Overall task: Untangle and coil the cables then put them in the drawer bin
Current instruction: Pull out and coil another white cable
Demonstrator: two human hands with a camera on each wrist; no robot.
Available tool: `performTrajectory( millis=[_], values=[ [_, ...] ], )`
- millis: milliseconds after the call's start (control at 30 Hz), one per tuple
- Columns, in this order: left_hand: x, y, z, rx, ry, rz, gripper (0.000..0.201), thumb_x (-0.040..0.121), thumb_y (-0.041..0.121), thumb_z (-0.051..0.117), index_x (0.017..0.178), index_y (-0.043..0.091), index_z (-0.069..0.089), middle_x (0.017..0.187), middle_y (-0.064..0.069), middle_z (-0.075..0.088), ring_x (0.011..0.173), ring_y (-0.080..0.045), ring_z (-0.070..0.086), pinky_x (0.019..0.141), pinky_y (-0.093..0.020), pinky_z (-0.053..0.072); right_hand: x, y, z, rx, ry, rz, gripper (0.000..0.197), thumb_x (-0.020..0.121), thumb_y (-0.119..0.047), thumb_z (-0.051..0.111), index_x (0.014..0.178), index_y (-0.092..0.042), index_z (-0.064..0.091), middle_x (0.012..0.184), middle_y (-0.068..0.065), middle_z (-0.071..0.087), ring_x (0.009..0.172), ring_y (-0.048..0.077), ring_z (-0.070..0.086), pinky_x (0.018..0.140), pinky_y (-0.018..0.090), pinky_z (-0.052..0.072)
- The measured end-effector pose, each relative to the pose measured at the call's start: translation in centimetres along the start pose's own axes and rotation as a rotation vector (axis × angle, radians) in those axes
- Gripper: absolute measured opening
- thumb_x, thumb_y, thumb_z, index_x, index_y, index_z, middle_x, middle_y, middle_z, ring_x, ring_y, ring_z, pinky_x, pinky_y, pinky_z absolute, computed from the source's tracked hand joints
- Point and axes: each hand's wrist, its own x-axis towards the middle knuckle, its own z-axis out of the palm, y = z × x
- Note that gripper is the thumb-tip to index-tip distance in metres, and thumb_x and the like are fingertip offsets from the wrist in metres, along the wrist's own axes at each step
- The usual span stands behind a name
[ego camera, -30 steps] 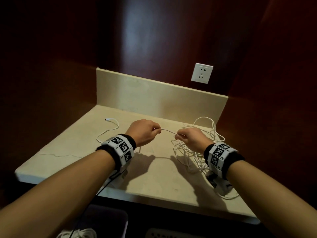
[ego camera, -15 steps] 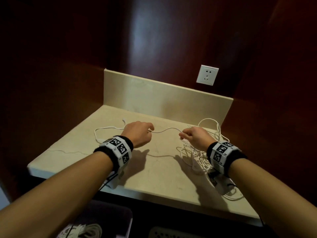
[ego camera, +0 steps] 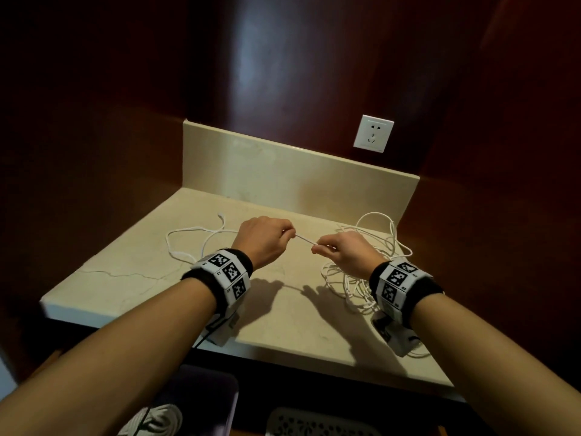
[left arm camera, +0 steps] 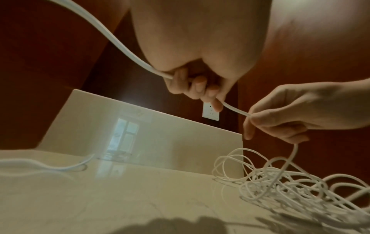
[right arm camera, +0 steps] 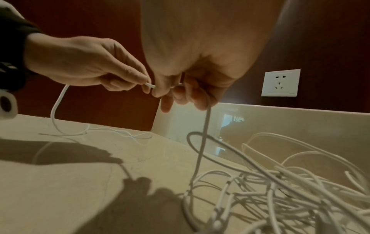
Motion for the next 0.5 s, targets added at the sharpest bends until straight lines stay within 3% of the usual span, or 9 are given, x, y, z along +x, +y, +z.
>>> performTrajectory(
  millis=[133, 167, 300, 400, 500],
  values=[
    [0.0, -1.3, -0.3, 0.038, 0.017, -0.05, 0.028, 0.1, 0.035, 0.042, 0.109, 0.027, 0.067, 0.11, 0.001, 0.07, 0.103, -0.026, 0.061, 0.079, -0.034, 0.039, -0.6, 0.8, -0.4, -0.005, -0.005, -0.012, 0.026, 0.101, -0.031, 0.049, 0.105, -0.017, 0.071, 0.085, -0.012, 0.059, 0.08, 0.01, 0.052, 0.061, 0.014, 0.032],
    [-0.1, -1.5, -0.5, 0.05, 0.023, -0.065, 0.028, 0.1, 0.034, 0.041, 0.11, 0.026, 0.067, 0.11, 0.0, 0.07, 0.103, -0.027, 0.061, 0.079, -0.034, 0.039, -0.8, 0.9, -0.5, -0.007, -0.015, -0.006, 0.026, 0.101, -0.029, 0.048, 0.106, -0.016, 0.071, 0.082, -0.014, 0.056, 0.077, 0.008, 0.05, 0.06, 0.013, 0.03],
    [-0.2, -2.3, -1.1, 0.056, 0.045, -0.14, 0.028, 0.1, 0.033, 0.042, 0.112, 0.025, 0.066, 0.111, -0.002, 0.07, 0.102, -0.028, 0.061, 0.078, -0.034, 0.04, -1.3, 1.4, -0.9, 0.054, -0.025, 0.045, 0.028, 0.101, -0.026, 0.049, 0.103, -0.009, 0.071, 0.064, -0.019, 0.045, 0.06, -0.004, 0.042, 0.061, 0.024, 0.03],
    [-0.3, -1.7, -0.9, 0.022, 0.035, -0.151, 0.027, 0.098, 0.029, 0.044, 0.118, 0.029, 0.063, 0.116, 0.0, 0.068, 0.106, -0.025, 0.06, 0.084, -0.035, 0.042, -0.9, 0.8, -1.1, 0.046, 0.014, 0.055, 0.029, 0.101, -0.03, 0.048, 0.103, -0.012, 0.071, 0.063, -0.018, 0.045, 0.06, -0.003, 0.041, 0.06, 0.025, 0.03],
    [-0.3, -0.3, -0.3, -0.027, 0.009, -0.075, 0.031, 0.094, 0.03, 0.048, 0.122, 0.035, 0.06, 0.114, 0.004, 0.065, 0.109, -0.02, 0.058, 0.088, -0.035, 0.044, -0.4, 0.0, -1.6, 0.046, 0.048, 0.052, 0.029, 0.101, -0.035, 0.048, 0.102, -0.017, 0.071, 0.062, -0.016, 0.046, 0.059, -0.002, 0.041, 0.057, 0.025, 0.031]
  ],
)
